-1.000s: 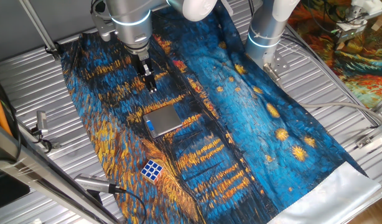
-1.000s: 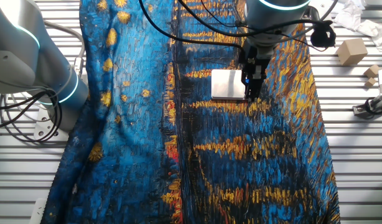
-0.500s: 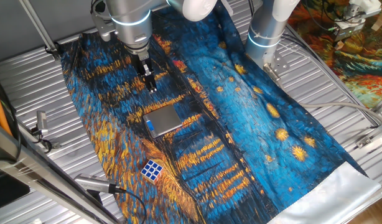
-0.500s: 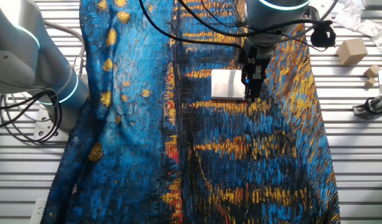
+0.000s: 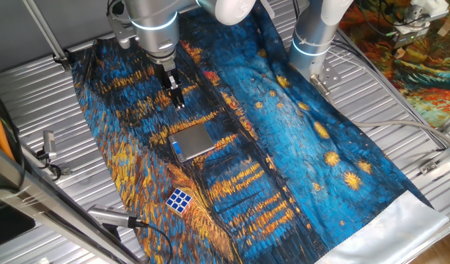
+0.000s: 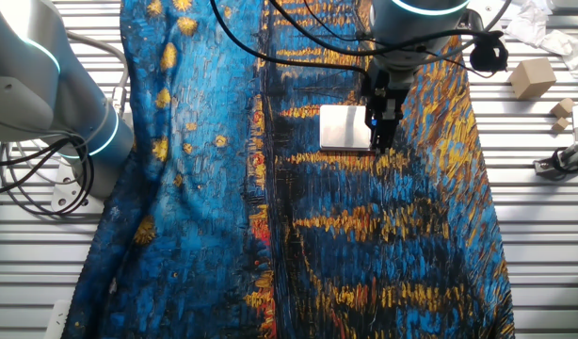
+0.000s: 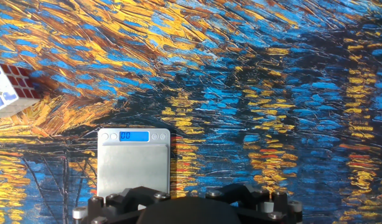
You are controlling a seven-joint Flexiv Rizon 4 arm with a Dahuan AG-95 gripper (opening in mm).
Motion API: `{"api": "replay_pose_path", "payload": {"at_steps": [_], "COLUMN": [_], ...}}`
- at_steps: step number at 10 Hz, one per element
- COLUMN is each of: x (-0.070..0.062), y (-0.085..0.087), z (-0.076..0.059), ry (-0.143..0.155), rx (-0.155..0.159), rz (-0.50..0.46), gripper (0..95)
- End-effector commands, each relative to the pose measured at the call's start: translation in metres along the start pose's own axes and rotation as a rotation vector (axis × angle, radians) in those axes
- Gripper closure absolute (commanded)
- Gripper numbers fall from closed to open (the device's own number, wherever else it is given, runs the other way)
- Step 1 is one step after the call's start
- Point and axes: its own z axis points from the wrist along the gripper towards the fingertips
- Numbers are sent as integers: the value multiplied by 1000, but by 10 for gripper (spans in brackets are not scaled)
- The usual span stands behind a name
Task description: Place the block on the scale
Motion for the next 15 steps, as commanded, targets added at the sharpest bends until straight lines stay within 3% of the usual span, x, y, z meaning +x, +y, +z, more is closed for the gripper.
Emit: {"api": "replay_pose_path", "payload": {"at_steps": [1, 4, 6, 10, 11, 15], "x": [0, 3, 13, 21, 26, 39], "y": [0, -2, -10, -26, -44, -80], "z": [0, 0, 2, -1, -3, 0], "ry": [47, 52, 55, 60, 61, 60], "rx": [-12, -7, -7, -9, -11, -17], "rz": [70, 77, 81, 57, 19, -42], "gripper": [950, 950, 950, 950, 950, 950]}}
